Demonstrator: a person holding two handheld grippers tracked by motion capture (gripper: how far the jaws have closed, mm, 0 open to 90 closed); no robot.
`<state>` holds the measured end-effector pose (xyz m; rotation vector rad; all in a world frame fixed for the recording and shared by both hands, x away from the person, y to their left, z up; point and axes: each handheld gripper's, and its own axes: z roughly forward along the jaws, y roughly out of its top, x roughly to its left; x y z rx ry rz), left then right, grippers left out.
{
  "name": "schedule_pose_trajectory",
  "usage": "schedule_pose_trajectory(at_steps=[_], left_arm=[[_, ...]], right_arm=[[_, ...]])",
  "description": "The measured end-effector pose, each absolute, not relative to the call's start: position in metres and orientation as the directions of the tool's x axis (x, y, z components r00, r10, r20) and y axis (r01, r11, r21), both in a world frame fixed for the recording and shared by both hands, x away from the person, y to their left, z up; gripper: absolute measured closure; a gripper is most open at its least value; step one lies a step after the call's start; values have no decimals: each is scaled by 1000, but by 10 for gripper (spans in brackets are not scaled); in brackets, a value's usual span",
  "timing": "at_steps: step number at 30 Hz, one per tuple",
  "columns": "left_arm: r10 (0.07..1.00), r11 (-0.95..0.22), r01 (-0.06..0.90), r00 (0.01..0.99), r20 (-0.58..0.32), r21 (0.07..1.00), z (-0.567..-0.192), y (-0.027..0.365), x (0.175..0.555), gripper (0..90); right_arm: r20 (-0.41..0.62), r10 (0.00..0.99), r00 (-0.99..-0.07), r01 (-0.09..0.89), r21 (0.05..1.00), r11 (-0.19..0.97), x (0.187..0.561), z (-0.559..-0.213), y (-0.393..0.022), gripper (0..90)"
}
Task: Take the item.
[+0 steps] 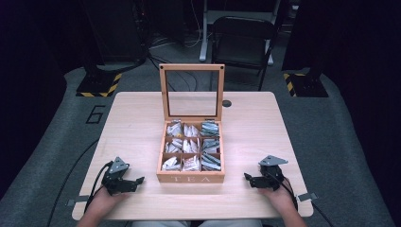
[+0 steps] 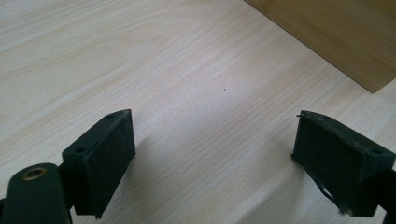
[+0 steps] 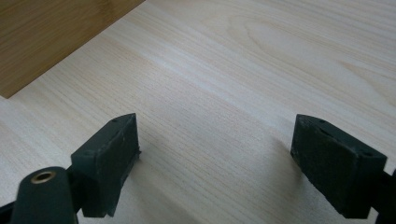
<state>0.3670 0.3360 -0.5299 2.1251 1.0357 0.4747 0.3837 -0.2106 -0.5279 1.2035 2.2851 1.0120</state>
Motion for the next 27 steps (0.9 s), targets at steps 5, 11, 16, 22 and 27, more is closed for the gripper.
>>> schedule_pose_trajectory(at_steps=[5,11,16,22,27], left_arm=[[792,-422,529,610,16,736,-530,336,367,126],[792,-422,530,610,16,736,-530,336,367,125],[792,-424,529,611,16,735,-530,336,367,126],[791,-424,528,611,18,736,-530,336,367,126],[792,-423,529,610,16,736,-530,336,367,126]], right_arm=[[9,819,-574,557,737,383,384,-528,-212,164],[2,830,-558,561,738,375,384,-527,-212,201],[11,839,-544,582,726,367,384,-524,-213,228],[-9,845,-534,589,713,380,384,-522,-212,254],[-20,826,-564,571,713,407,382,-518,-212,312]])
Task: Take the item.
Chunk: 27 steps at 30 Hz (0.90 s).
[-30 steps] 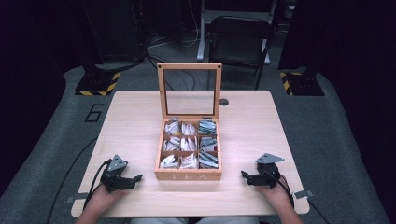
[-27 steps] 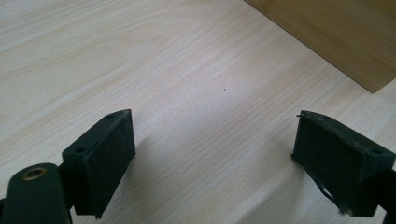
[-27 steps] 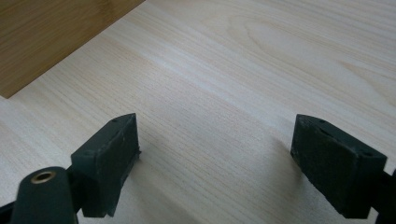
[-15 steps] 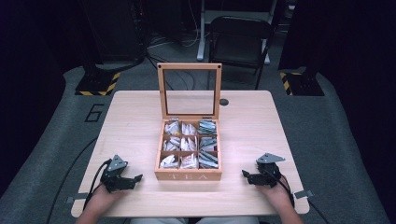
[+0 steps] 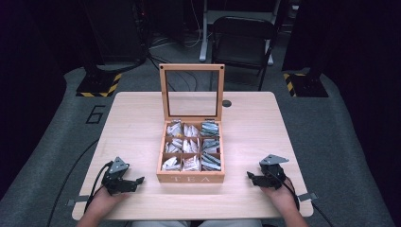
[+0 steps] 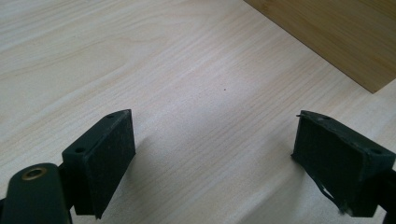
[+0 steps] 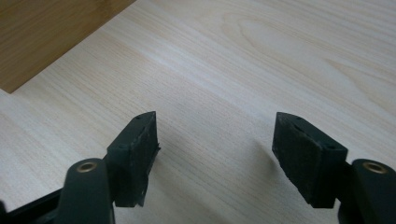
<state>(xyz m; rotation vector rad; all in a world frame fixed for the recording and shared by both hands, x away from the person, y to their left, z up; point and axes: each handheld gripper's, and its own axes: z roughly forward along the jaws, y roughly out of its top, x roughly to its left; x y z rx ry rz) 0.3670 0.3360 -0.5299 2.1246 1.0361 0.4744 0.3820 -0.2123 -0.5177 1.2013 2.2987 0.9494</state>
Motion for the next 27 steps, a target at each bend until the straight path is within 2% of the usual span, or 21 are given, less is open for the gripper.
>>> schedule_pose_trajectory(at_steps=[5,27], left_arm=[[792,-422,529,610,16,736,-530,336,367,126],[792,-423,529,610,16,735,-530,336,367,126]], right_arm=[[-47,816,-576,552,714,430,381,-515,-211,319],[-34,810,-585,546,722,425,378,-510,-204,339]])
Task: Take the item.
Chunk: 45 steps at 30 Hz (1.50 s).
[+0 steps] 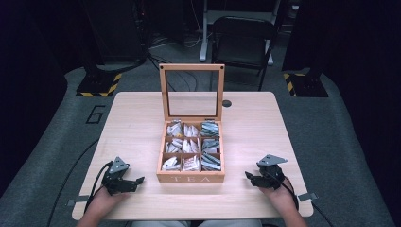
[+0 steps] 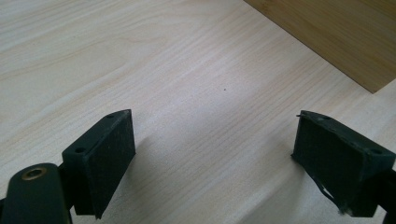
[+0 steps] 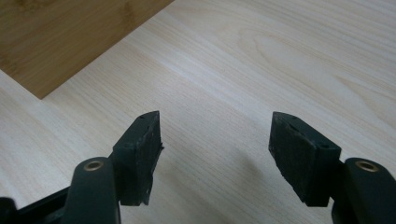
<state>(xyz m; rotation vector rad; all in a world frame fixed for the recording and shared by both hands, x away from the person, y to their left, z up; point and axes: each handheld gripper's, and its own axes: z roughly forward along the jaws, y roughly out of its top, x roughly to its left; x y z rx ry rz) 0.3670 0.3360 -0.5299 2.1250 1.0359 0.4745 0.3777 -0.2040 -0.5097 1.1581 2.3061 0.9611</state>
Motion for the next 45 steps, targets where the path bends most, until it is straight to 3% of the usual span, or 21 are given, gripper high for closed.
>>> schedule_pose_trajectory(at_steps=[45], left_arm=[[793,-420,531,609,14,736,-530,336,367,126]], right_arm=[[-24,706,-708,460,742,487,369,-467,-173,385]])
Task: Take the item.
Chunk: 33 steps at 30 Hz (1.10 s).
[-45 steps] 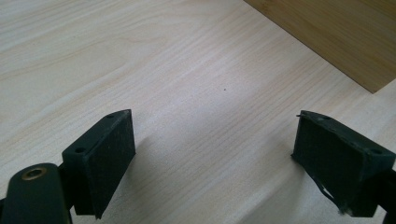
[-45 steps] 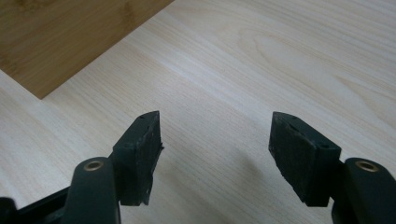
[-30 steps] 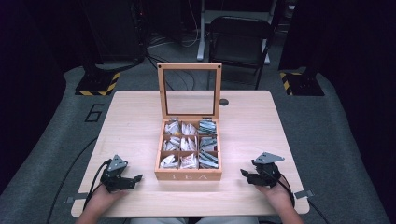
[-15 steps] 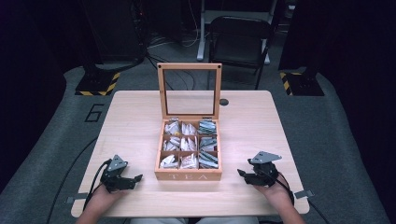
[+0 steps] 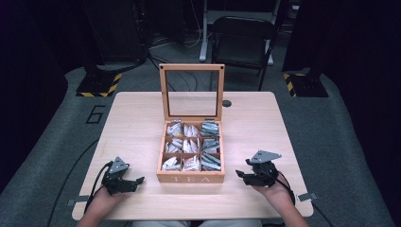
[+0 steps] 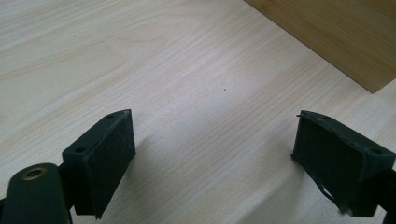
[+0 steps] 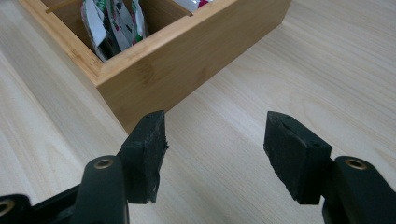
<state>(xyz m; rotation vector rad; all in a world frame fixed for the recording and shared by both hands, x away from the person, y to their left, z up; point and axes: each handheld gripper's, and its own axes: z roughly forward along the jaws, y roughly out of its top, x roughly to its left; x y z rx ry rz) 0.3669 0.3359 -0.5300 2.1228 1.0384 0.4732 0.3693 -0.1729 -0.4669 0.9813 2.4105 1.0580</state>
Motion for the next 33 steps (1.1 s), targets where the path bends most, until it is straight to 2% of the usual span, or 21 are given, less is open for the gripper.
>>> schedule_pose_trajectory(at_steps=[33], left_arm=[[792,-422,529,610,16,736,-530,336,367,126]], right_arm=[[-2,666,-746,425,769,478,383,-434,-147,383]])
